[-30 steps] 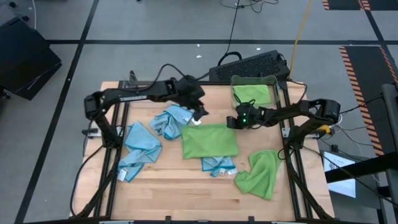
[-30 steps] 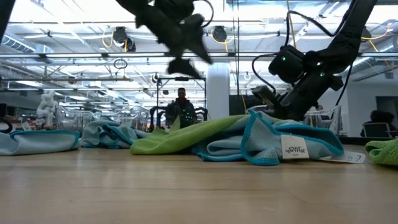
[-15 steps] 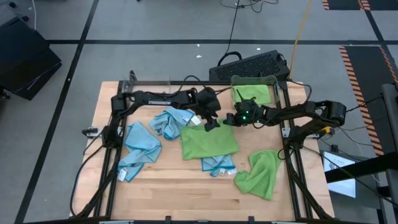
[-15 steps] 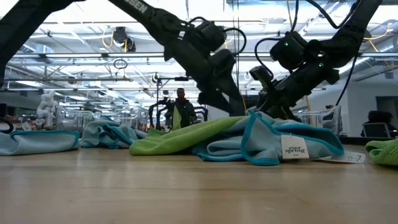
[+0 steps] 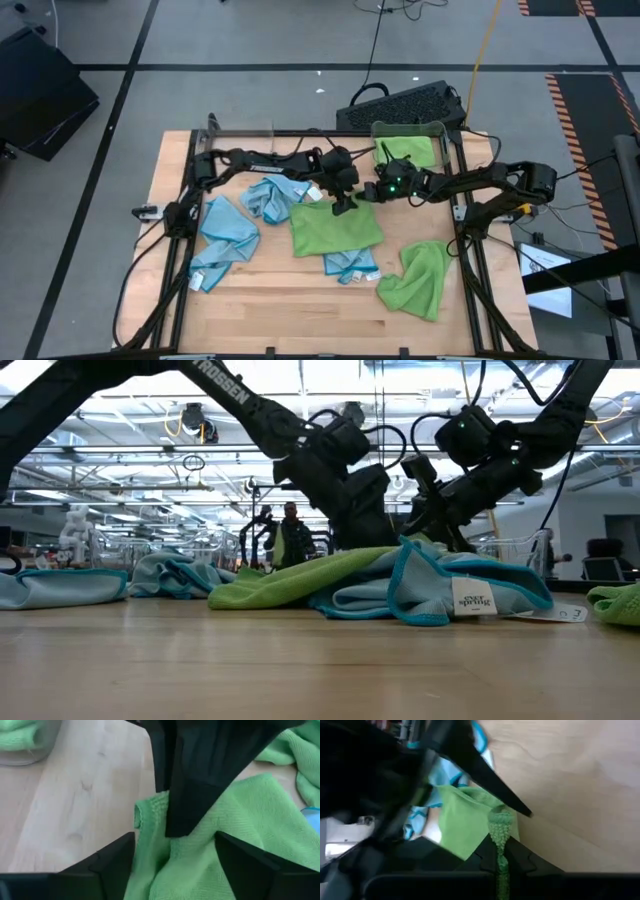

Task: Sort microfiber towel by color & place in baskets
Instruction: Fold the left green towel

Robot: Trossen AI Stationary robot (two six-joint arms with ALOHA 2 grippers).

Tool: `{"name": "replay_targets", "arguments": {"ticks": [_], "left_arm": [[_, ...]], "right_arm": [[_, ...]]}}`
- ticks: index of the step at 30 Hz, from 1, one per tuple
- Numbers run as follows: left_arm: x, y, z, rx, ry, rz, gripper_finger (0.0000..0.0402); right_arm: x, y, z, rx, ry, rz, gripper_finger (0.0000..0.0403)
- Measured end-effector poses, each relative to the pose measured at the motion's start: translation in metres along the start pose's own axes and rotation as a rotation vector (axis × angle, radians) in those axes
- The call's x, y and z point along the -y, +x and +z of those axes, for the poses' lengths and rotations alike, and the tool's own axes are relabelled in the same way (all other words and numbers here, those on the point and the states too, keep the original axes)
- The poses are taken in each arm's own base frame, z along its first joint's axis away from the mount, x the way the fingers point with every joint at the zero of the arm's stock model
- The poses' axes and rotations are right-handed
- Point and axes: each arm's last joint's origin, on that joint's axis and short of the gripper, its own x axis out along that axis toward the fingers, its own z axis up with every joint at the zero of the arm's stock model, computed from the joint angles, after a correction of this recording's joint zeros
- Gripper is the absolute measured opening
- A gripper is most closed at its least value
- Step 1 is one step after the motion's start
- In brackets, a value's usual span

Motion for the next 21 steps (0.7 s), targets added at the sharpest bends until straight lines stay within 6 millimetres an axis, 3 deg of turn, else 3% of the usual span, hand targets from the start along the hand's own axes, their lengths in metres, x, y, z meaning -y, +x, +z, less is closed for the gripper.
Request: {"name": "replay_targets", "arguments": {"ticks": [6,13,21], "left_arm": [[0.001,0.009,-0.005,-0.013,0.042,-0.030,0.0177],[-0.001,0.008,-0.006,-0.014,0.032,-0.038,0.0018],[-0.008,0.000,-0.007,-0.045,0.036,-0.031,0.0006]], "right_arm": [[-0.002,-0.001,0.003,0.020,-0.017,0.029,0.0004],[-0.003,-0.001,0.003,0.017,-0.036,0.033,0.0024],[-0.010,-0.019,0.001,-0.001,-0.064,0.007,0.0151]]}}
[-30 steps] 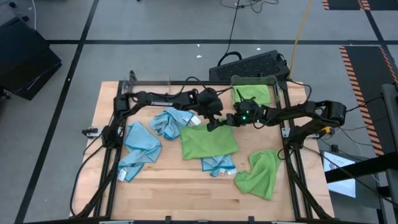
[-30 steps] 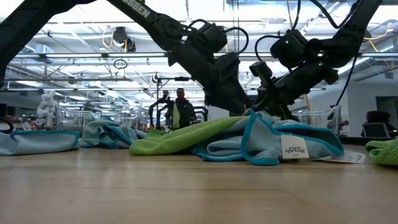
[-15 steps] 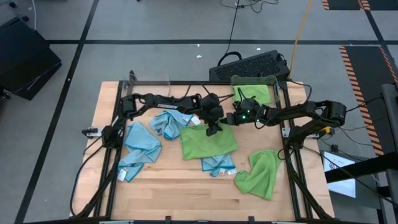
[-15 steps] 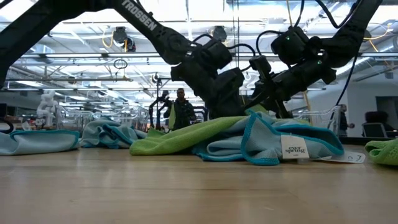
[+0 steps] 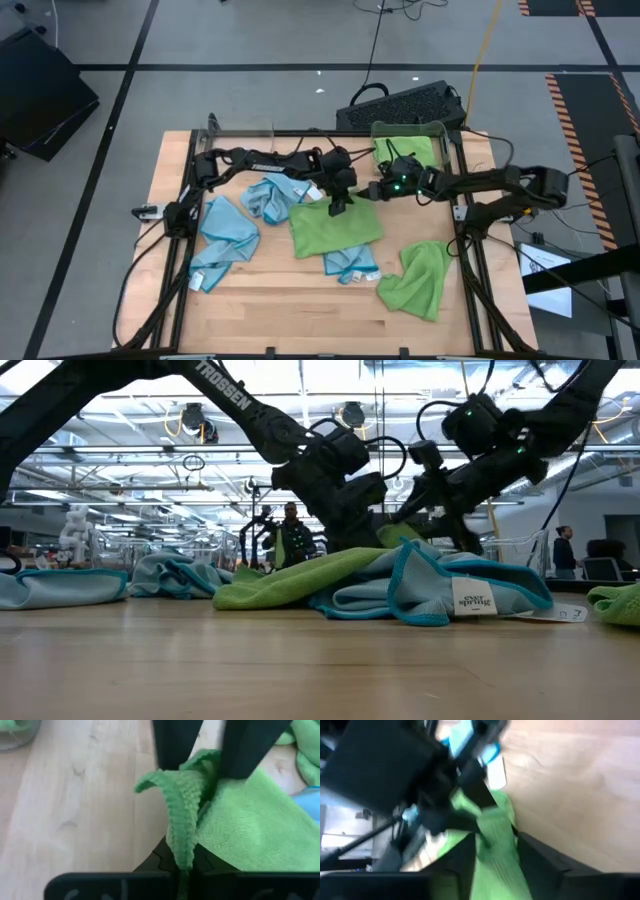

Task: Sort microfiber towel by color & place in baskets
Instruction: Fold the left green towel

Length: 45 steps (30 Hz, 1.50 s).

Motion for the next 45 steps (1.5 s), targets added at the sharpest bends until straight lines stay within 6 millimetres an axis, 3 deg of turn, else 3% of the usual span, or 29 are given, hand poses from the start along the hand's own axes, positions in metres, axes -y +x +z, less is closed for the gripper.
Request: {"name": "replay_targets", "arguments": {"ticks": [5,10,16,21,27,33,45], "left_arm": [[-0.008,-0.011,0.001,0.004,0.030,-0.009,0.0004],[-0.017,-0.016,0.000,0.017,0.018,-0.019,0.0004],[-0.021,-0.018,0.000,0.020,0.019,-0.010,0.0003],[-0.022,-0.019,0.000,0.018,0.011,-0.009,0.0005],[-0.022,-0.019,-0.001,0.012,0.006,-0.008,0.0005],[-0.022,-0.019,-0.001,0.013,0.005,-0.008,0.0003],[-0.022,-0.019,-0.001,0.013,-0.004,-0.009,0.0005]], "right_arm": [[0.003,-0.025,-0.012,-0.101,0.057,-0.129,0.0228],[0.010,-0.045,-0.028,-0.201,0.176,-0.287,0.0273],[0.014,-0.038,-0.035,-0.228,0.272,-0.277,0.0295],[0.031,-0.024,-0.051,-0.223,0.375,-0.188,0.0297],[0.049,-0.025,-0.069,-0.166,0.476,-0.136,0.0297],[0.048,-0.025,-0.076,-0.174,0.508,-0.110,0.0290],[0.045,-0.002,-0.077,-0.107,0.521,-0.084,0.0227]]}}
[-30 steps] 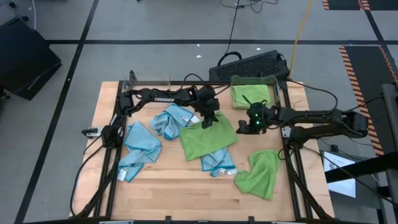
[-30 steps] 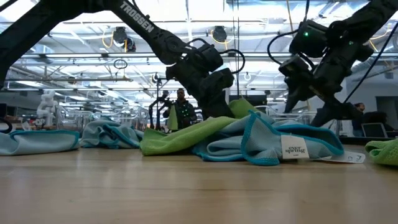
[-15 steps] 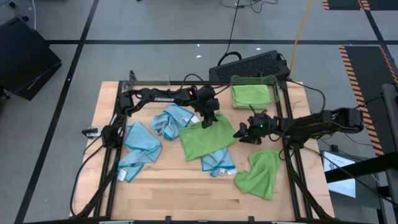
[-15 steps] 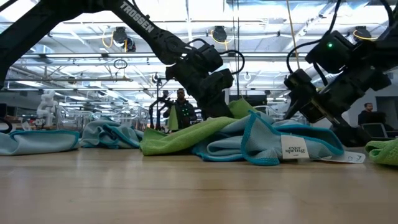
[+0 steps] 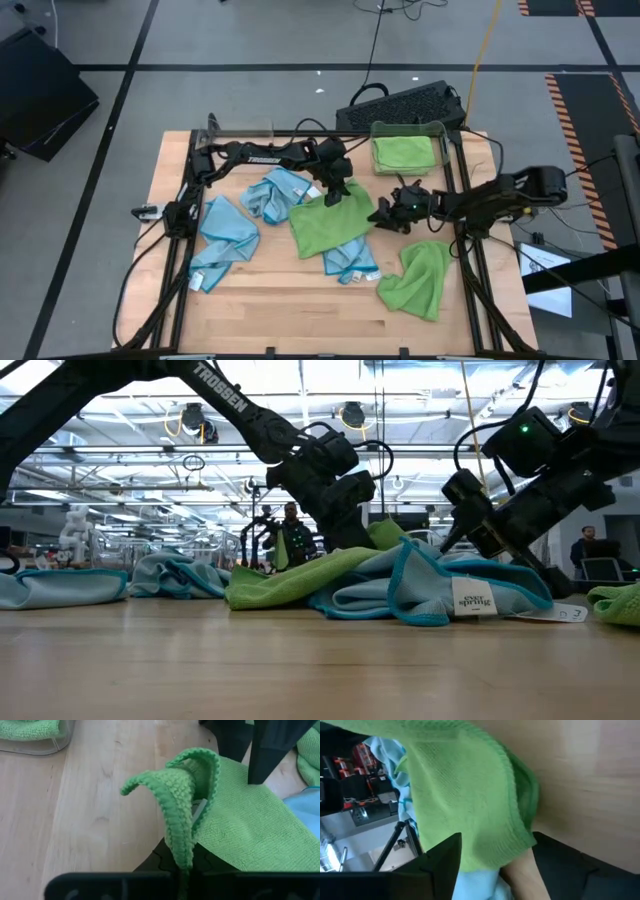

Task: Sort microfiber towel by color & place in baskets
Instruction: Fold the left green towel

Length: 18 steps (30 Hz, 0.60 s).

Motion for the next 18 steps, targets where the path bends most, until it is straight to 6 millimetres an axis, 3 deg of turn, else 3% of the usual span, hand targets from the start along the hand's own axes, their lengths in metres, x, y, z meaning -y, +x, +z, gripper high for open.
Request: {"name": "replay_targets", "arguments": {"ticks": [6,16,18], "left_arm": [[-0.003,-0.002,-0.001,-0.006,-0.037,-0.002,0.0004],[-0.011,-0.006,-0.004,-0.016,-0.062,0.028,0.0004],[-0.010,-0.006,-0.004,-0.020,-0.067,0.029,0.0005]], "right_arm": [[0.005,0.005,0.000,-0.024,-0.030,-0.023,0.0172],[0.008,0.005,0.002,0.028,-0.104,-0.051,0.0021],[0.006,0.004,0.002,0.030,-0.114,-0.037,0.0006]]}}
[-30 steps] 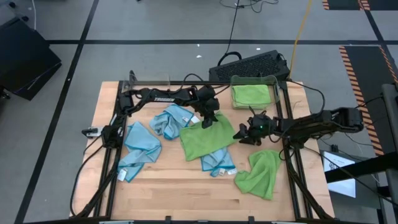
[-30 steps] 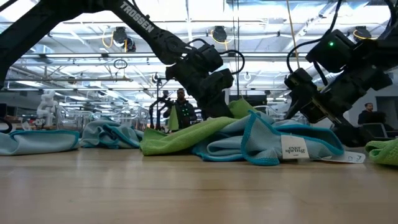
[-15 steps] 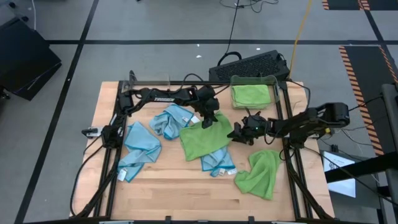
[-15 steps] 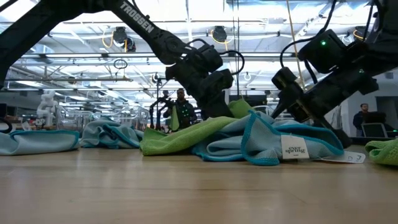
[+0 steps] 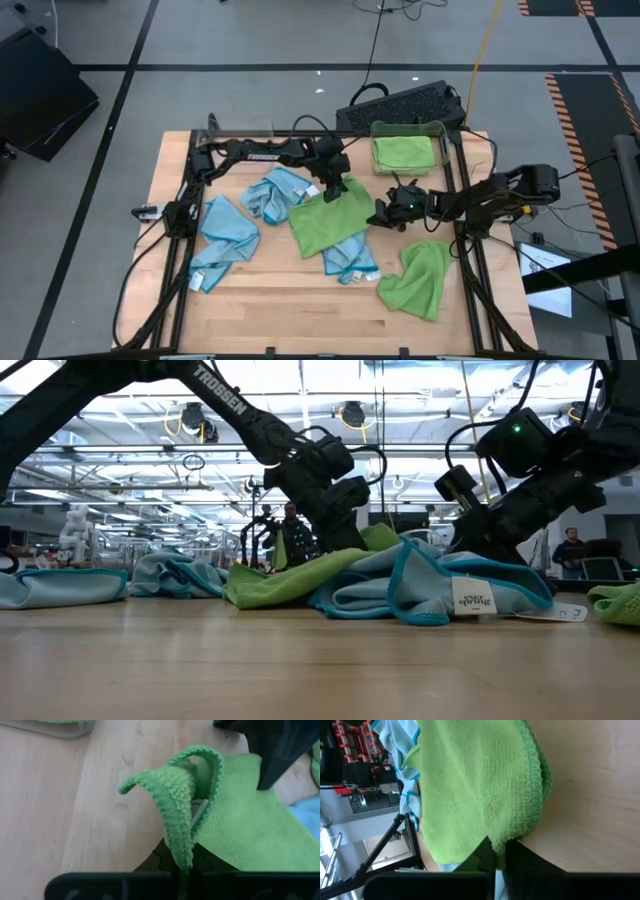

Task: Sort microfiber towel by color & place in baskets
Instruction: Fold the left green towel

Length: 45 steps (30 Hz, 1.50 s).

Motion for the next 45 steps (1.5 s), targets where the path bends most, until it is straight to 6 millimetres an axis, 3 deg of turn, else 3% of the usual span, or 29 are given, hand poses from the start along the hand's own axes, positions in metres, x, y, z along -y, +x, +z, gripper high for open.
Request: {"name": "replay_targets", "arguments": {"ticks": [7,15,19,26,29,33,38,45], "left_arm": [[0.000,0.000,-0.003,-0.032,-0.041,0.009,0.0005],[0.001,0.000,-0.003,-0.033,-0.068,0.008,0.0004],[0.000,0.000,-0.004,-0.034,-0.084,0.010,0.0005],[0.001,0.000,-0.003,-0.033,-0.056,-0.005,0.0004],[0.001,0.000,-0.003,-0.033,-0.038,-0.007,0.0008],[0.001,0.000,-0.004,-0.034,-0.026,-0.008,0.0004],[0.001,0.000,-0.004,-0.034,-0.021,-0.009,0.0007],[0.001,0.000,-0.003,-0.032,-0.020,-0.009,0.0010]], "right_arm": [[-0.007,-0.010,0.008,0.082,-0.027,0.042,0.0004],[0.000,-0.020,0.008,0.062,-0.080,-0.056,0.0018],[-0.008,-0.027,0.006,0.060,-0.092,0.011,0.0063],[-0.017,-0.034,-0.003,-0.047,-0.183,0.095,0.0175],[-0.011,-0.035,-0.006,-0.113,-0.130,0.074,0.0212],[0.000,-0.036,-0.004,-0.077,-0.002,-0.009,0.0253],[0.004,-0.039,0.010,0.091,0.242,-0.040,0.0283],[0.007,-0.041,0.026,0.217,0.266,-0.047,0.0287]]}}
